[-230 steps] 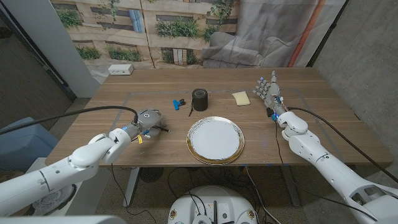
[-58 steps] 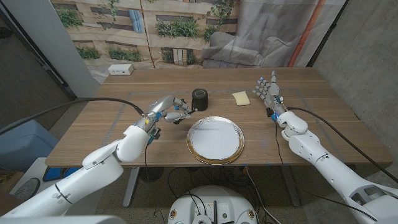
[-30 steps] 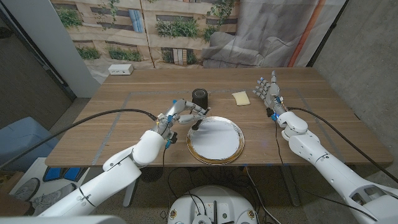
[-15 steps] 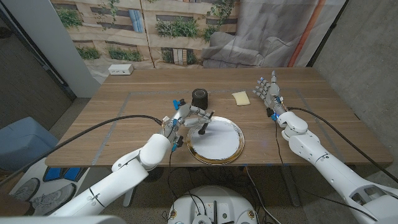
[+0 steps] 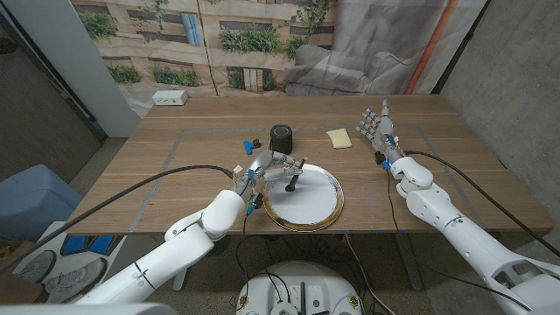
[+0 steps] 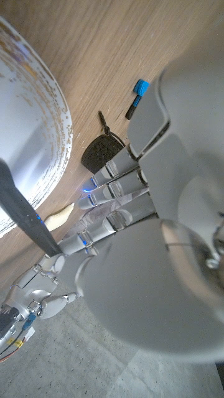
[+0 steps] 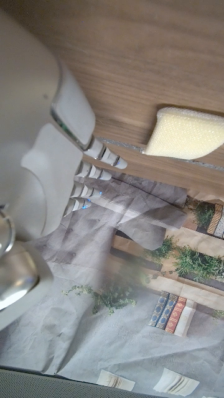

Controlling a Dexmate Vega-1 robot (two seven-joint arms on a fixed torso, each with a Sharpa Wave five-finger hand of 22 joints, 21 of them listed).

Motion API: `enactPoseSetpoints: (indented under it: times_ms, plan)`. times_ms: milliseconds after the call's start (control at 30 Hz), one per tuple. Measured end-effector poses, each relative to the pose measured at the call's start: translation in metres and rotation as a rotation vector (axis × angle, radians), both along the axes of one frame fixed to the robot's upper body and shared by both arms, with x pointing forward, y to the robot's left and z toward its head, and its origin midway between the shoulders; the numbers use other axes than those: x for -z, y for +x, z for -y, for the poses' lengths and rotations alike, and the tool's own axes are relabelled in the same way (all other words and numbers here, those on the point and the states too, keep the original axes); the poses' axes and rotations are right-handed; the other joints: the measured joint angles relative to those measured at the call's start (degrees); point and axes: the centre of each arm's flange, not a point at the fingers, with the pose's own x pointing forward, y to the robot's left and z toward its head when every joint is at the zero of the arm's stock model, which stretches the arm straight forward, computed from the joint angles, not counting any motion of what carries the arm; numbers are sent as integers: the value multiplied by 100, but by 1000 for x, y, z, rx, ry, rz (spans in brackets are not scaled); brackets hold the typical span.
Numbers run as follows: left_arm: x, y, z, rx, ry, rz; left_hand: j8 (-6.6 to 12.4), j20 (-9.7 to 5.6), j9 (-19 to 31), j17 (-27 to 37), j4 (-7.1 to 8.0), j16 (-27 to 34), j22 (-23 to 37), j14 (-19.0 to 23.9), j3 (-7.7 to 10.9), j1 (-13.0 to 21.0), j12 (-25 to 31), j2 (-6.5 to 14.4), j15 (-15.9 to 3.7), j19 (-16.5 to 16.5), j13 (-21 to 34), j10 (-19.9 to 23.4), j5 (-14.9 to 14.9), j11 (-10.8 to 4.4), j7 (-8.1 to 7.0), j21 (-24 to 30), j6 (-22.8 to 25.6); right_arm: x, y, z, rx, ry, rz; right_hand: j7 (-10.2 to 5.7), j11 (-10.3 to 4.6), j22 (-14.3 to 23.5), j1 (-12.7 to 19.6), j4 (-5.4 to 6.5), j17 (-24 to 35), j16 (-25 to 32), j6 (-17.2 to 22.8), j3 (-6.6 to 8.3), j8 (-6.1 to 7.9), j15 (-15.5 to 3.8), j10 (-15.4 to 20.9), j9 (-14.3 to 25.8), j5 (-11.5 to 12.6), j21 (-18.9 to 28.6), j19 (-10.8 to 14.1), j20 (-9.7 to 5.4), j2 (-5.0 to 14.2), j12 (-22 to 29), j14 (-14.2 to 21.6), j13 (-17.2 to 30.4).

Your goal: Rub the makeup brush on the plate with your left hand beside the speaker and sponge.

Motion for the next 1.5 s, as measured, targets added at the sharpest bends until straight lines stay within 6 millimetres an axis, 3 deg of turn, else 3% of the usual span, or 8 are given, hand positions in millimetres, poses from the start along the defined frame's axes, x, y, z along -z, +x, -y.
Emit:
enactPoseSetpoints:
  times_ms: [833, 1500]
  plan:
    - [5, 13, 3, 50, 28, 20, -5, -51, -13, 1, -21, 0, -1, -42, -25, 1, -17, -1, 1, -51, 3, -18, -5, 18, 22, 0, 22, 0, 0, 0, 0, 1, 0, 0, 0, 0, 0, 0, 0, 0, 0, 0, 0, 0, 0, 0, 0, 0, 0, 0, 0, 0, 0, 0]
    - [3, 19, -12, 20, 54, 54, -21, -51, -25, 1, -7, 26, -1, -41, -53, 0, -23, 0, 1, -51, 0, -18, -6, 19, 22, 0, 21, 0, 0, 0, 3, 3, 0, 0, 0, 0, 0, 0, 0, 0, 0, 0, 0, 0, 0, 0, 0, 0, 0, 0, 0, 0, 0, 0]
